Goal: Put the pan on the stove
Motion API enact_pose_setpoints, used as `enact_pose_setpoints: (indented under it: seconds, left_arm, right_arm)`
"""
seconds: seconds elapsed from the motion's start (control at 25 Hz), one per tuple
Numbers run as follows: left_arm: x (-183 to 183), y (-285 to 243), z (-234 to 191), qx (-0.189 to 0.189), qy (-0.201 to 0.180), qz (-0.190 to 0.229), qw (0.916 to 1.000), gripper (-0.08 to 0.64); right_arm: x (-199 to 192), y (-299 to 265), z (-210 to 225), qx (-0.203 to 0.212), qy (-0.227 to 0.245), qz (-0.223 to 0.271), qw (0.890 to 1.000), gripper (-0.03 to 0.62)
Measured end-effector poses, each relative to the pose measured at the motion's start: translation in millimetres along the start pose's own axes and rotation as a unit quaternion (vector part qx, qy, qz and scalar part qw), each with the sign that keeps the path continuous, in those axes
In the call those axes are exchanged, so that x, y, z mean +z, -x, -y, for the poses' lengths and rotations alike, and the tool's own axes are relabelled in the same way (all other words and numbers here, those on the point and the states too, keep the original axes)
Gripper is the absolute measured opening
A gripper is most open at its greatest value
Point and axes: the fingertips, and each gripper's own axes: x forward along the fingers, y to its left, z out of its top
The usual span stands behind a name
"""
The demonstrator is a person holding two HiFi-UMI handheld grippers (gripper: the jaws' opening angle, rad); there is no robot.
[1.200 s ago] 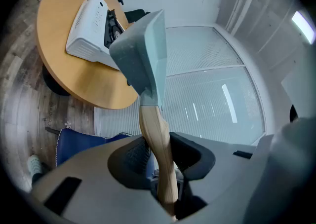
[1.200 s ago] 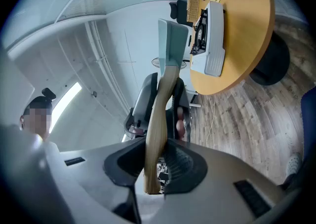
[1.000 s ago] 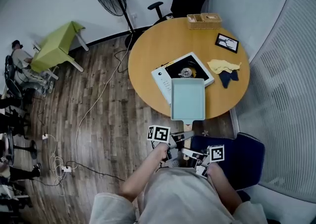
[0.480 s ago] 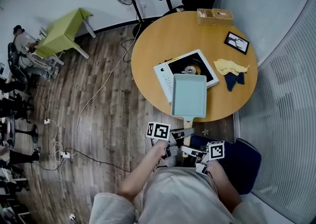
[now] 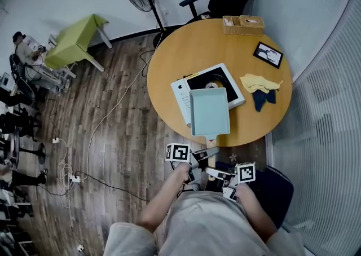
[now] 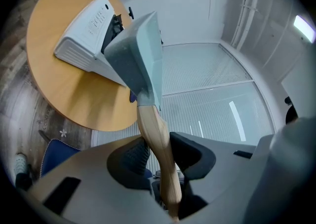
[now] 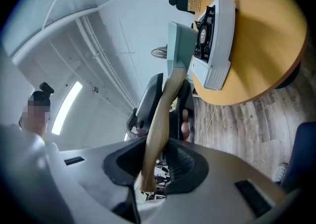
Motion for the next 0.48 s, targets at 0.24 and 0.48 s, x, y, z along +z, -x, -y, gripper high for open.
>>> enact_pose_setpoints:
  seconds: [0.24,0.48]
  left_arm:
    - [6,-19,-2,0.006,-0.002,0.007,1.0,0.144]
    - [14,-30,0,0.01,0.001,0.017,0.9998,0.144]
  right_arm:
    - [13,18,7,0.002,-0.007,0.004,1.0,0.113]
    - [25,26,8,0.0,-0.01,0.002,1.0,0.113]
